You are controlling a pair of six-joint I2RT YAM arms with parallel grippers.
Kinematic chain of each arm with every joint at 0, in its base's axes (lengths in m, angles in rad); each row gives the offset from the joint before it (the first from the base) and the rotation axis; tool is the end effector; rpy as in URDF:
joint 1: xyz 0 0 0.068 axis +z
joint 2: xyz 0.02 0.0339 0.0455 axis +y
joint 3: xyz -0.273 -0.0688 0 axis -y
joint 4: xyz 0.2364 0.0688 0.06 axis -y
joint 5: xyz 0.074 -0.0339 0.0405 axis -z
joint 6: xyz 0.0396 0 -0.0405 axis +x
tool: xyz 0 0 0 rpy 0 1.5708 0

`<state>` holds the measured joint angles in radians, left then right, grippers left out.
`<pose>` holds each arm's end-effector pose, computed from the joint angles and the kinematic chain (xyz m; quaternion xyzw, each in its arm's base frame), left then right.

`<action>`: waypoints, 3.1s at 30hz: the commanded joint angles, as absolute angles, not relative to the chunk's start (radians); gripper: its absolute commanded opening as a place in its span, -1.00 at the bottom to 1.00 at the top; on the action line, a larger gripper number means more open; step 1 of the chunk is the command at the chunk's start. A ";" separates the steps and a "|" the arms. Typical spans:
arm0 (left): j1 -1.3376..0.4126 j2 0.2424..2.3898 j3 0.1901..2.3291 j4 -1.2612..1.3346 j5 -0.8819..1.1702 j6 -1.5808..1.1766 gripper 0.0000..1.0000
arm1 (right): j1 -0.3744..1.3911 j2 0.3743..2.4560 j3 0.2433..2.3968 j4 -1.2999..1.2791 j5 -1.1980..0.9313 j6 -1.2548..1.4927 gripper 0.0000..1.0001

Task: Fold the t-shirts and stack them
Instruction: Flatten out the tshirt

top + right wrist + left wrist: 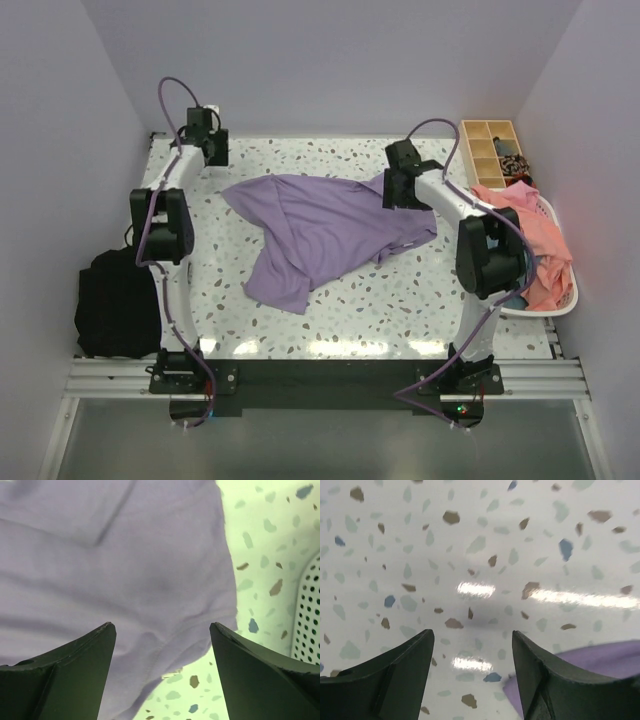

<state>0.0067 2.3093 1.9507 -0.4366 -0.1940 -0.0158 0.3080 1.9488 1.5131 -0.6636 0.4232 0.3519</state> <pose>0.5252 0.0112 0.2080 -0.0470 0.9209 0.0879 0.3768 0.3960 0.1089 0.2238 0.0699 0.9493 -0.1192 0.2822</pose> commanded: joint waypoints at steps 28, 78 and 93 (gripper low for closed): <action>-0.072 2.226 1.630 -0.417 0.303 -0.229 0.23 | 0.308 2.002 1.490 -0.678 0.190 0.397 0.59; -0.577 1.548 0.925 -0.179 -0.123 -0.684 0.29 | 0.282 1.497 1.187 -0.587 0.068 0.382 0.58; -0.686 1.359 0.784 -0.262 -0.189 -0.888 0.30 | 0.284 1.509 1.169 -0.594 0.064 0.370 0.58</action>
<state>-0.6685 1.4044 0.8070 -0.2615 -0.1474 -0.8200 0.2840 1.5337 1.1698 -0.5907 0.0822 0.3668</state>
